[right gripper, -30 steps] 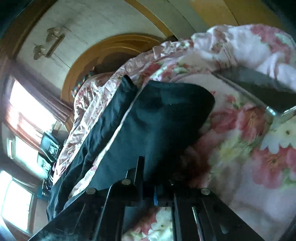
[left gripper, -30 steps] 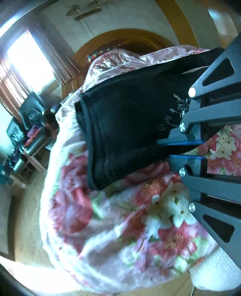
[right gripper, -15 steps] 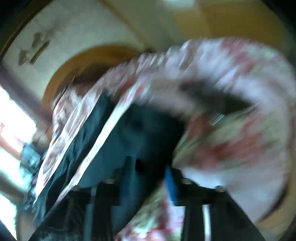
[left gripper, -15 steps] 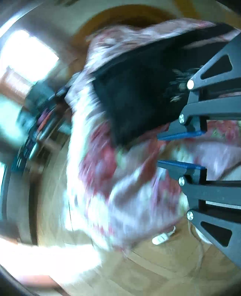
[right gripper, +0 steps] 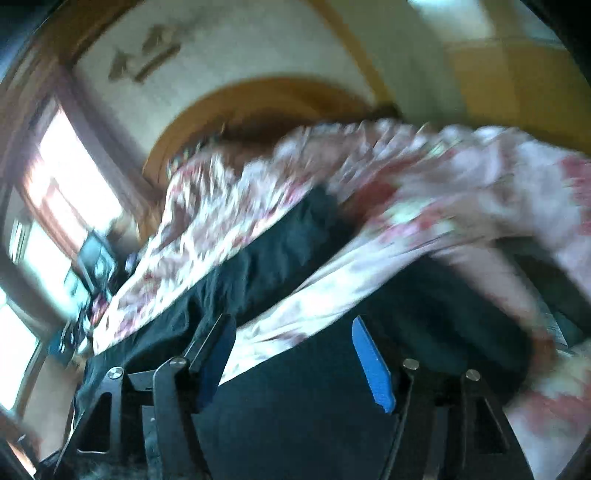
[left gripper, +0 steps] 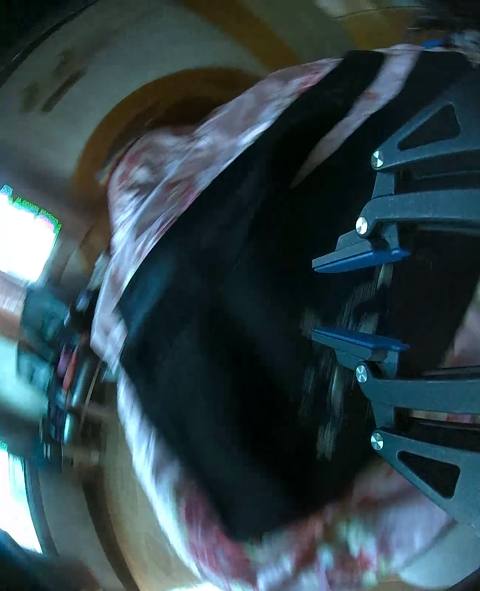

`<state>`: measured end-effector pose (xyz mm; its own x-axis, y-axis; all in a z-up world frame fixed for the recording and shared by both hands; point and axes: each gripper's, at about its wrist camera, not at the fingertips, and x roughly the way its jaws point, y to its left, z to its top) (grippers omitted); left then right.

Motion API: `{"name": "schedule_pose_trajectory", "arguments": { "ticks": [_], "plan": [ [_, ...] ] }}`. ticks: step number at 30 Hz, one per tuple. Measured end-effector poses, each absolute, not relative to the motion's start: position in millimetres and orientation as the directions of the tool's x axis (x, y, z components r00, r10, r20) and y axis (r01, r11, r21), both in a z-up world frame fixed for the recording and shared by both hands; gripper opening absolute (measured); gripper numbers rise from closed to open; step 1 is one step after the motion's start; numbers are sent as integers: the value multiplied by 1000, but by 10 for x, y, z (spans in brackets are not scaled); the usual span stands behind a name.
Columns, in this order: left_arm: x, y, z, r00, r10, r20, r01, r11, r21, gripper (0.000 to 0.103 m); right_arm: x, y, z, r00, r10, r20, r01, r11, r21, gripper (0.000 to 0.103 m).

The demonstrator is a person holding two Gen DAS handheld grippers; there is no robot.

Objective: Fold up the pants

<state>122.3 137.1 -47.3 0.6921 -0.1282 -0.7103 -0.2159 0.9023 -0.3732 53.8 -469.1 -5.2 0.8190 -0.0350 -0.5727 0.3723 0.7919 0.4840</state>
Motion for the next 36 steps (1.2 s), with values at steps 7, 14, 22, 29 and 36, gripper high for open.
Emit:
{"name": "schedule_pose_trajectory", "arguments": {
  "ticks": [7, 14, 22, 29, 36],
  "plan": [
    [1350, 783, -634, 634, -235, -736, -80, 928, -365, 31, 1314, -5074, -379, 765, -59, -641, 493, 693, 526, 66],
    [1310, 439, -753, 619, -181, -764, 14, 976, -219, 35, 1663, -5364, -560, 766, -57, -641, 537, 605, 588, 13],
    [1372, 498, -632, 626, -240, -742, 68, 965, -255, 36, 1519, -5346, -409, 691, -210, -692, 616, 672, 411, 11],
    [1606, 861, -292, 682, -236, -692, 49, 959, -278, 36, 1442, -5009, -347, 674, -273, -686, 637, 686, 353, 48],
    [2139, 1521, -22, 719, -93, -689, -111, 963, -245, 36, 1575, -3952, -317, 756, -168, -633, 399, 885, 242, 57]
  ]
}}
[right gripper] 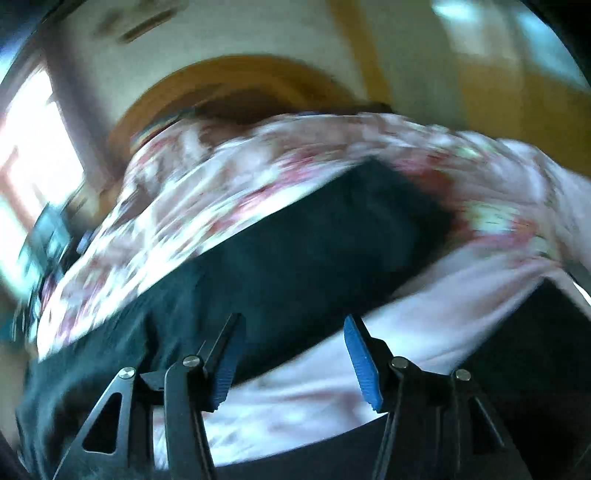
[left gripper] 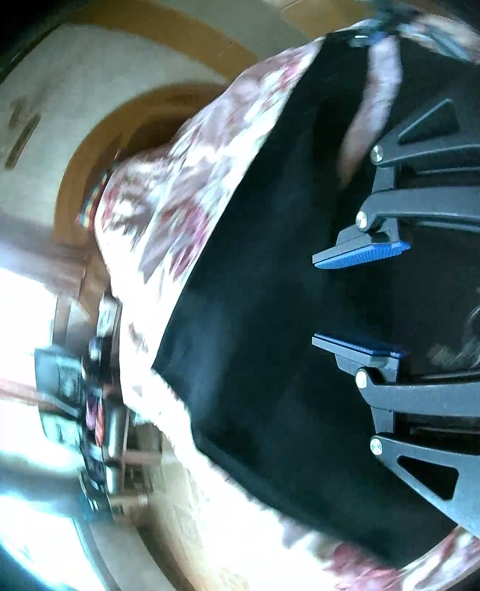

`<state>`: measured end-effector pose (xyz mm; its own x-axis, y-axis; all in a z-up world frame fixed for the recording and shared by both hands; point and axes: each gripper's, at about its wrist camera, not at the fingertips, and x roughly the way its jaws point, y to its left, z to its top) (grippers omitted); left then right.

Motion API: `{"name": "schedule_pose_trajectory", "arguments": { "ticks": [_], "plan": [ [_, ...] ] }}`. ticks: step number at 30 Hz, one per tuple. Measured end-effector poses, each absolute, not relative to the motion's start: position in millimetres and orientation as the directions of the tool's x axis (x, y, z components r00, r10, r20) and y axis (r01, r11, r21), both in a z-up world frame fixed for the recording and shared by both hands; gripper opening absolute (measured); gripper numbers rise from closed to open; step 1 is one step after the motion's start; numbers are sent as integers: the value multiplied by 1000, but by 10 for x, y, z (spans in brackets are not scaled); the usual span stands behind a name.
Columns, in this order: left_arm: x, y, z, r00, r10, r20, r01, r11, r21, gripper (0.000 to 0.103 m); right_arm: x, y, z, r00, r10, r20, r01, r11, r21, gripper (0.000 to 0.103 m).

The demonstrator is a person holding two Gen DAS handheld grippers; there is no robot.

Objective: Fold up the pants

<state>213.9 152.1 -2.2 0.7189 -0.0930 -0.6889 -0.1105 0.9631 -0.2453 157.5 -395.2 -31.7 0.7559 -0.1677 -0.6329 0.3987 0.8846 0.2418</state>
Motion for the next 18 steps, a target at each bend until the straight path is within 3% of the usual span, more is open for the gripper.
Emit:
{"name": "schedule_pose_trajectory", "arguments": {
  "ticks": [4, 8, 11, 18],
  "plan": [
    [2623, 1921, 53, 704, -28, -710, -195, 953, -230, 37, 1703, -3443, -480, 754, -108, -648, 250, 959, 132, 58],
    [3026, 2158, 72, 697, 28, -717, -219, 960, -176, 37, 1753, -3403, -698, 730, -121, -673, 252, 962, 100, 70],
    [3354, 2292, 65, 674, 31, -738, -239, 954, -178, 37, 1752, -3457, -885, 695, -100, -712, 270, 954, 129, 71],
    [3990, 2379, -17, 618, 7, -786, -274, 939, -207, 37, 1800, -3418, -951, 699, -114, -706, 260, 960, 102, 75]
  ]
}}
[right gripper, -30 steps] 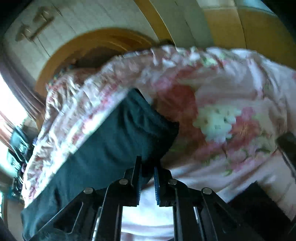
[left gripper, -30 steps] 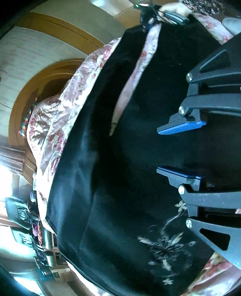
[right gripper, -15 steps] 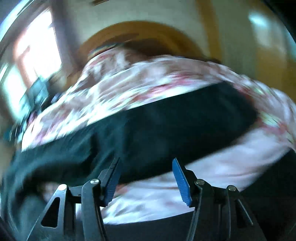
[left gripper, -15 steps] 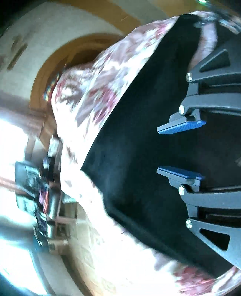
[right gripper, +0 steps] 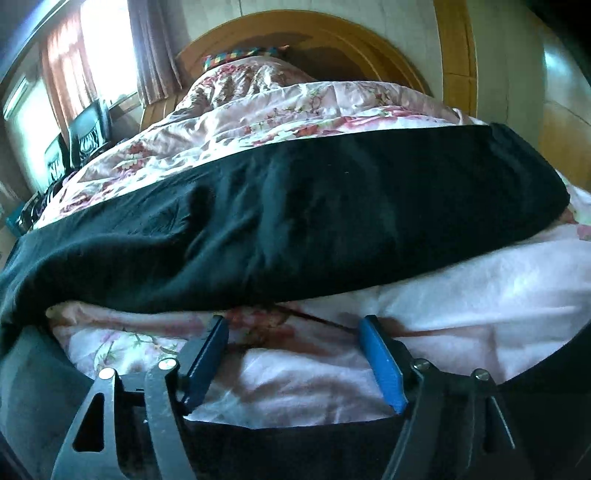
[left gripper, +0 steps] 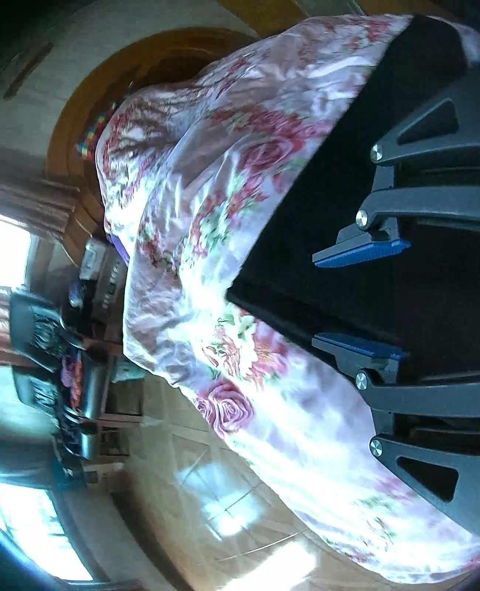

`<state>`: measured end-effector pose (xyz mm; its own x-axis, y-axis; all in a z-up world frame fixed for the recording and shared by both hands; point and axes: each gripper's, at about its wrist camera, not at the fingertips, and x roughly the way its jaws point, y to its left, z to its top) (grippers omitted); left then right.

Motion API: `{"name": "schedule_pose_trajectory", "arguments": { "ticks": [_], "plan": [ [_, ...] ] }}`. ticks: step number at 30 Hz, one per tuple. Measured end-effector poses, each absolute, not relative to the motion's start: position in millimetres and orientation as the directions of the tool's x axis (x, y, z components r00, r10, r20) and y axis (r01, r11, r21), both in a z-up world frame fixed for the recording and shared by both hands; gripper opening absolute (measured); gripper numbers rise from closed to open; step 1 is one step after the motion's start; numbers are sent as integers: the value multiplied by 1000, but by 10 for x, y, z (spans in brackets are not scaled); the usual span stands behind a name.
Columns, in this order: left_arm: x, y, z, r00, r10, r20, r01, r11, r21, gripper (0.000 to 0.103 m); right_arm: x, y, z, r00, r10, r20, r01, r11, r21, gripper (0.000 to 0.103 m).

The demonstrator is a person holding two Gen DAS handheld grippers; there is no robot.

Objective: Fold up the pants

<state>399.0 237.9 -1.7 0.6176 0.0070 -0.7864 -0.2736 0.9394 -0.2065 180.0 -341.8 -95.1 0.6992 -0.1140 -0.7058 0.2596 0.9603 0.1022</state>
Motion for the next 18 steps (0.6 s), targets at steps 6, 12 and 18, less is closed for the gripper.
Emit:
{"name": "schedule_pose_trajectory", "arguments": {
  "ticks": [6, 12, 18],
  "plan": [
    [4342, 2507, -64, 651, 41, -758, -310, 926, -217, 37, 1768, -3425, -957, 718, -106, -688, 256, 959, 119, 75],
    [4577, 2518, -339, 611, 17, -792, -326, 917, -232, 37, 1772, -3418, -978, 725, -112, -679, 258, 959, 117, 75],
    [4506, 2361, -351, 622, 74, -779, -306, 939, -156, 8, 1770, -3387, -998, 729, -135, -671, 263, 961, 92, 75]
  ]
}}
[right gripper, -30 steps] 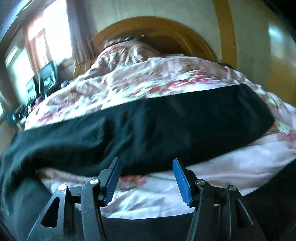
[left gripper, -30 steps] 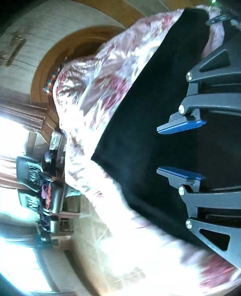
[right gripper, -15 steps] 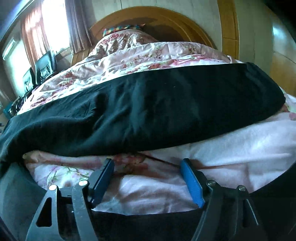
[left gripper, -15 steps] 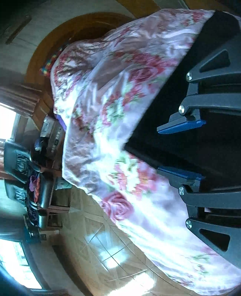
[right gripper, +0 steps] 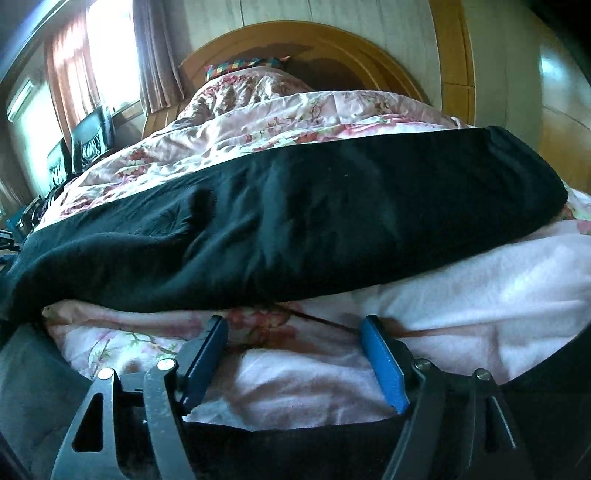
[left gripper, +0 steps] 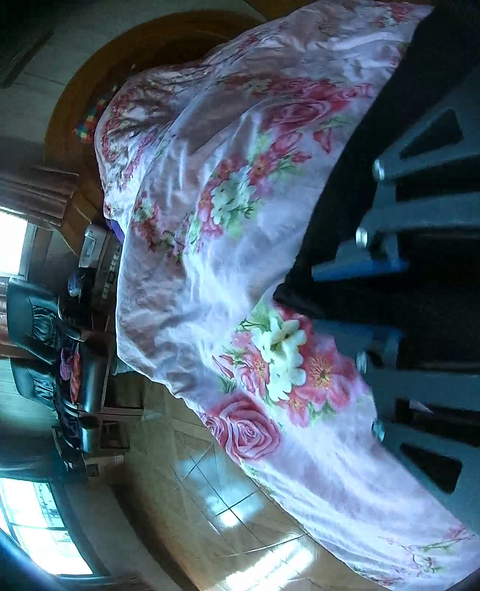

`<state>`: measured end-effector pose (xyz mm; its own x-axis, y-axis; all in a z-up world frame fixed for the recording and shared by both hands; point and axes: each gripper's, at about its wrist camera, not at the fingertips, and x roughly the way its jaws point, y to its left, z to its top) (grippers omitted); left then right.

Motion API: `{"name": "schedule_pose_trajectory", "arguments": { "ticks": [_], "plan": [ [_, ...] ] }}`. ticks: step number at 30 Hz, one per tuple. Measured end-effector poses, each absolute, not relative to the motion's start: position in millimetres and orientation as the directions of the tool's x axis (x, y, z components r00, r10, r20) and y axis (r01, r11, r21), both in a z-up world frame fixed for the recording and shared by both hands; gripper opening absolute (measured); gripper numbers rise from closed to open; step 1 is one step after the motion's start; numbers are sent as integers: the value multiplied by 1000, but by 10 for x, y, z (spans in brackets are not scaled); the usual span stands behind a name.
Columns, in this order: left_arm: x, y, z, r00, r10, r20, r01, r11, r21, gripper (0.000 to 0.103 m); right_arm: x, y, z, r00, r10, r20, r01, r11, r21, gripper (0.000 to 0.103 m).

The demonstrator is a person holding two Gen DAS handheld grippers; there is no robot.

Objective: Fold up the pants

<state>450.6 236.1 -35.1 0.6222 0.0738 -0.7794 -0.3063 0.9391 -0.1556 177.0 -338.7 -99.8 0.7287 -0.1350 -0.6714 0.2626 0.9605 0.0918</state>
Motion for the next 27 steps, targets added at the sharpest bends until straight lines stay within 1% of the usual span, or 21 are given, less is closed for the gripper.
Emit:
{"name": "schedule_pose_trajectory", "arguments": {
  "ticks": [2, 5, 7, 10, 15, 19, 22, 25, 26, 27],
  "plan": [
    [4421, 2390, -290, 649, 62, -758, -302, 936, -182, 7, 1773, -3385, -998, 728, -137, -672, 263, 961, 90, 75],
    [4210, 2453, -154, 696, 21, -718, -315, 907, -279, 6, 1776, -3385, -998, 727, -138, -672, 264, 960, 89, 75],
    [4079, 2462, -72, 713, 1, -701, -314, 895, -317, 6, 1783, -3384, -999, 725, -139, -674, 265, 960, 86, 75],
    [3784, 2421, 99, 749, -44, -661, -268, 892, -363, 5, 1788, -3379, -998, 723, -142, -676, 266, 960, 84, 75],
    [3007, 2400, 297, 811, -143, -567, -187, 855, -483, 5, 1808, -3352, -992, 714, -158, -683, 271, 961, 61, 75],
    [2342, 2357, 301, 844, -176, -506, -146, 834, -532, 5, 1853, -3286, -980, 687, -197, -699, 279, 960, 4, 75],
    [1962, 2332, 190, 849, -180, -497, -139, 831, -538, 5, 1898, -3230, -974, 653, -229, -722, 280, 959, -51, 76],
    [1630, 2326, -8, 844, -176, -506, -158, 821, -549, 5, 1959, -3136, -908, 586, -251, -771, 264, 958, -112, 77],
    [1555, 2329, -89, 838, -177, -516, -170, 814, -555, 5, 1942, -3084, -847, 585, -238, -776, 253, 962, -104, 77],
    [1488, 2338, -179, 833, -176, -525, -183, 807, -562, 5, 1883, -2981, -722, 611, -187, -769, 230, 972, -54, 77]
  ]
}}
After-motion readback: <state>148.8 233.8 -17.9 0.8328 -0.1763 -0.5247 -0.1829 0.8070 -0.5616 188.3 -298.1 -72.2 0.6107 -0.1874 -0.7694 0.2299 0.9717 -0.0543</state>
